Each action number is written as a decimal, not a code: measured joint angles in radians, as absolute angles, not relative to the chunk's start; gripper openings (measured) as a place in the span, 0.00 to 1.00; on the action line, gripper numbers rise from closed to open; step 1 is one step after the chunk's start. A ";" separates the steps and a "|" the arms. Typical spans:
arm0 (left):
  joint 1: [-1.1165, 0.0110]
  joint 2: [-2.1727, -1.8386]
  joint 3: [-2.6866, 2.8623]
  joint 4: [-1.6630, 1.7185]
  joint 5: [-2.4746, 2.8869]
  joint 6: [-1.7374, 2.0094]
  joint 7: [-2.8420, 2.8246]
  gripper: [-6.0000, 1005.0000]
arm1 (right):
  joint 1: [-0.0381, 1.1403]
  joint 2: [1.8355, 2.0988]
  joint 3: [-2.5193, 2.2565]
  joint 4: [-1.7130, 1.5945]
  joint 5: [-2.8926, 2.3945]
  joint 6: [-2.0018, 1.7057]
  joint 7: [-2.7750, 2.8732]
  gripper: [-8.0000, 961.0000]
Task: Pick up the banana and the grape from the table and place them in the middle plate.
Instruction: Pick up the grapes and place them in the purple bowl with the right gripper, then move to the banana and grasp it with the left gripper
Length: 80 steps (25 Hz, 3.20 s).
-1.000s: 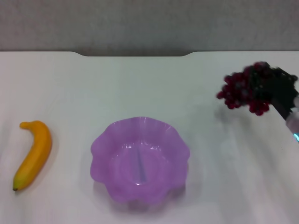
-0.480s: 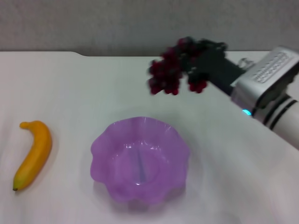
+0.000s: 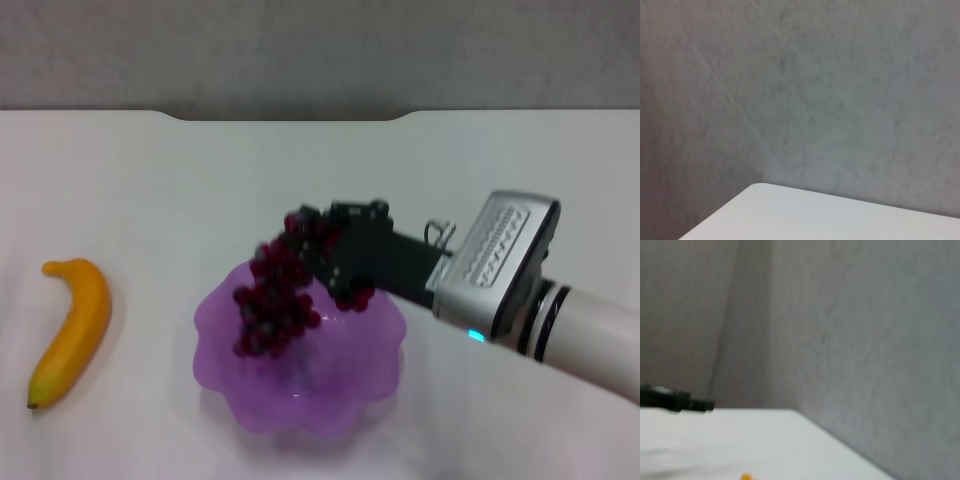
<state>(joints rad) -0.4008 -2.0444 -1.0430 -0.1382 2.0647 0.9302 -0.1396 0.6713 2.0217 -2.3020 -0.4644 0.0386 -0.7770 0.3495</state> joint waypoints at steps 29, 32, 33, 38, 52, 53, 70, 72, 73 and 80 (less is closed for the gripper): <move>-0.407 -2.046 -1.040 -0.141 2.065 0.939 -0.140 0.86 | 0.670 2.022 -2.397 -0.546 0.032 -0.528 0.398 0.68; -0.407 -2.046 -1.040 -0.141 2.065 0.939 -0.140 0.86 | 0.684 2.021 -2.394 -0.543 0.029 -0.528 0.394 0.80; -0.409 -2.046 -1.040 -0.141 2.065 0.939 -0.140 0.86 | 0.687 2.020 -2.391 -0.542 0.029 -0.527 0.392 0.84; -0.416 -2.046 -1.040 -0.141 2.065 0.938 -0.140 0.86 | 0.699 2.017 -2.327 -0.541 0.031 -0.534 0.332 0.91; -0.420 -2.045 -1.040 -0.141 2.094 0.930 -0.140 0.86 | 0.619 2.017 -1.963 -0.609 0.059 -0.673 -0.010 0.68; -0.421 -2.045 -1.040 -0.142 2.096 0.930 -0.140 0.86 | 0.605 2.017 -1.944 -0.611 0.070 -0.704 -0.014 0.60; -0.418 -2.043 -1.039 -0.147 2.158 1.003 -0.176 0.86 | 0.377 2.020 -1.844 -0.524 0.530 -1.199 -0.100 0.03; -0.419 -2.041 -1.037 -0.148 2.187 1.013 -0.201 0.86 | 0.342 2.019 -1.842 -0.523 0.558 -1.245 -0.100 0.02; -0.422 -2.040 -1.037 -0.149 2.208 1.013 -0.213 0.86 | 0.318 2.019 -1.843 -0.522 0.574 -1.270 -0.100 0.02; -0.412 -2.040 -1.018 -0.219 2.300 1.005 -0.263 0.86 | 0.185 2.023 -1.899 -0.431 0.644 -1.459 -0.083 0.01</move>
